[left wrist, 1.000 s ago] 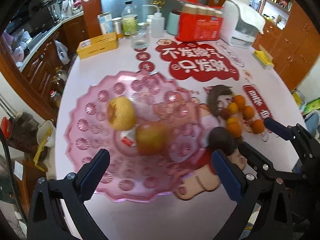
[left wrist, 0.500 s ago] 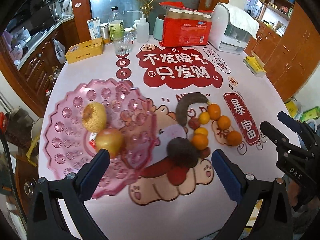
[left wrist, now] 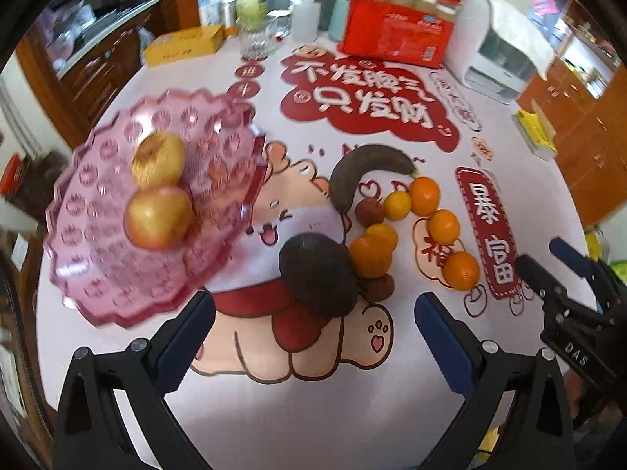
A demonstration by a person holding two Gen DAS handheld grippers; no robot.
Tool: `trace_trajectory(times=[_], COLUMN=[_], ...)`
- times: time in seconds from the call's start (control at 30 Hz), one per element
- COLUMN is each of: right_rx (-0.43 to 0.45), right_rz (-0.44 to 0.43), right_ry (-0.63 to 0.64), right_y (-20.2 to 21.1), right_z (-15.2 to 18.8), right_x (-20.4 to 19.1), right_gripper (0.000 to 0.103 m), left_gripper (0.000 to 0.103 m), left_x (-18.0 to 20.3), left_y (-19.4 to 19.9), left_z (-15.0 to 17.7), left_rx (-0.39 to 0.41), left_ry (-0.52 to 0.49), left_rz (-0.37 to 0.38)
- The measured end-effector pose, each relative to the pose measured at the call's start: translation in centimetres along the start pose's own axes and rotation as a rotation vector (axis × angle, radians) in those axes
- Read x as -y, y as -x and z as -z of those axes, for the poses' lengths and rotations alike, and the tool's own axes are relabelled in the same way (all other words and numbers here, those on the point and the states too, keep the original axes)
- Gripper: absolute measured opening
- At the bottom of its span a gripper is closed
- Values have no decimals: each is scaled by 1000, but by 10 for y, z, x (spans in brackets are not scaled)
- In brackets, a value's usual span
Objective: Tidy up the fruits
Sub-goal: 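Withdraw both tools from the bowl back toward the remaining fruit, then grasp the dark avocado with the left tool while the right tool grasps an orange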
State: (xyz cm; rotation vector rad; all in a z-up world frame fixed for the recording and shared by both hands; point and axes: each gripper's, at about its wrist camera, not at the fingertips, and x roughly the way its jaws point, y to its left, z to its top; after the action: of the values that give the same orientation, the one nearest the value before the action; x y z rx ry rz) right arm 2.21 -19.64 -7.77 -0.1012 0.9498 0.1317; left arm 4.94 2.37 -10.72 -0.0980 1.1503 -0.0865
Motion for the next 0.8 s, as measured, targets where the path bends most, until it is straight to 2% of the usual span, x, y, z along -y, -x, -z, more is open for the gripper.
trace_trajectory(times=[0.17, 0.4, 0.63, 0.8], right_rx=[-63, -119, -153, -170], right_rz=[-61, -114, -163, -184], right_ry=[10, 31, 37, 57], right_y=[-29, -58, -75, -86], right_z=[11, 15, 14, 13], right_x=[5, 4, 4, 0], right_gripper=[71, 71, 71, 71], left_gripper=[101, 98, 95, 93], left_x=[-9, -21, -22, -19], left_y=[-24, -46, -60, -78], left_z=[6, 7, -5, -11], left_rx=[-13, -9, 14, -11], left_ry=[123, 304, 410, 457], left_rz=[-29, 10, 2, -21])
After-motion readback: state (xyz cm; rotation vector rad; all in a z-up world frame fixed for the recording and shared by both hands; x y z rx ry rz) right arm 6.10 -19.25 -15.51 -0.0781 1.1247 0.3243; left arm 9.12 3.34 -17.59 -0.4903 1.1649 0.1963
